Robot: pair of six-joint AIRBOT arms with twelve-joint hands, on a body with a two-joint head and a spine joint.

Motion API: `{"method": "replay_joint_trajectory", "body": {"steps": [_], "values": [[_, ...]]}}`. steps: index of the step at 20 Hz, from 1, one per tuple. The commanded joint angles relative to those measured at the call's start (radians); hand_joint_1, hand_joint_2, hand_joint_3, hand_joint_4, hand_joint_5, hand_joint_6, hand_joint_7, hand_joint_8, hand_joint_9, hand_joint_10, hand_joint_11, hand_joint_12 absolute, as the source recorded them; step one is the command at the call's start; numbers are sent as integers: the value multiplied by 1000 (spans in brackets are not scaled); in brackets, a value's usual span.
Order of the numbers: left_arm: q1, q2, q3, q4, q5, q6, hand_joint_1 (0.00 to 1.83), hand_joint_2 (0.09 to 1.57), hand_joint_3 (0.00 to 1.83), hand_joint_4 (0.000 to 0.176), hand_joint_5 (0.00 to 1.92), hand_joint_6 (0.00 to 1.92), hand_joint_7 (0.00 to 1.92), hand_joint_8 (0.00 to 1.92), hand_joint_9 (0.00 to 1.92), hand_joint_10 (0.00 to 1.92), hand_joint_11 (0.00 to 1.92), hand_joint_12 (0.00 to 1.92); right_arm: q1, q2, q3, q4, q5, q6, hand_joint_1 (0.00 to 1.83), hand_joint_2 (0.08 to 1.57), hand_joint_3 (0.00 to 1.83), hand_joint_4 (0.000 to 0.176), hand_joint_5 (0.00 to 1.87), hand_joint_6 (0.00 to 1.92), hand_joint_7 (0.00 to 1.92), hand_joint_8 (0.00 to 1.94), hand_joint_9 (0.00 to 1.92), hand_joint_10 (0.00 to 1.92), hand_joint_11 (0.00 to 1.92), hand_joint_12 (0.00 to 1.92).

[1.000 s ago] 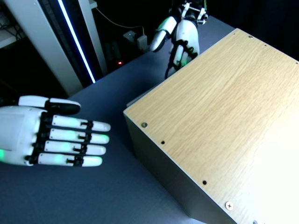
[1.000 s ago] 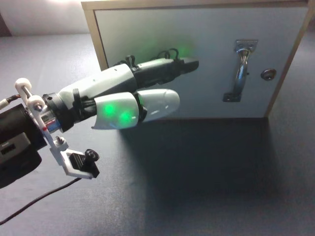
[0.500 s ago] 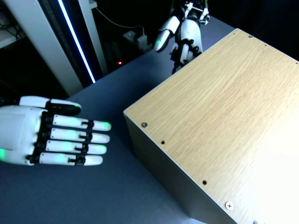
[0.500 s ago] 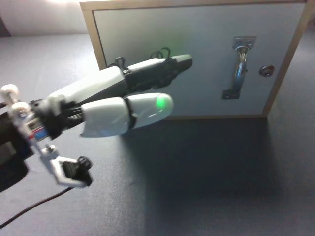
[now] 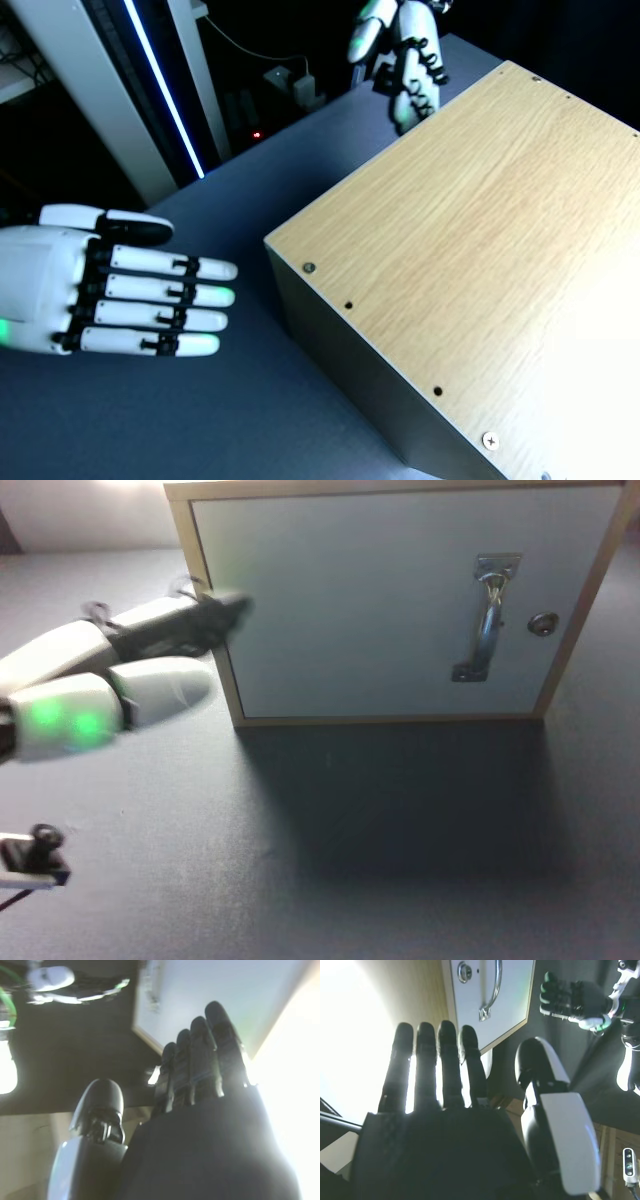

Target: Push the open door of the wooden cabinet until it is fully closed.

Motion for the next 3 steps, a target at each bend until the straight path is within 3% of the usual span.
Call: {"method": "replay_joint_trajectory", "body": {"steps": [1, 2, 3], "values": [[3, 14, -7, -26, -180, -5, 8, 1458, 0, 0, 109, 9, 139, 2, 156, 0, 0, 461, 5, 10, 0, 42, 151, 9, 415, 1330, 0, 0, 324, 3, 306, 4, 215, 0, 30, 348], [24, 24, -15, -55, -207, -5, 30, 1430, 0, 0, 155, 3, 161, 1, 174, 1, 9, 515, 4, 9, 0, 54, 168, 9, 426, 1327, 0, 0, 329, 4, 313, 6, 220, 3, 30, 347], [54, 35, -24, -91, -256, -5, 243, 1438, 0, 0, 158, 5, 176, 3, 171, 1, 4, 484, 4, 9, -2, 67, 193, 9, 450, 1303, 1, 0, 344, 0, 325, 1, 245, 0, 9, 433]]}}
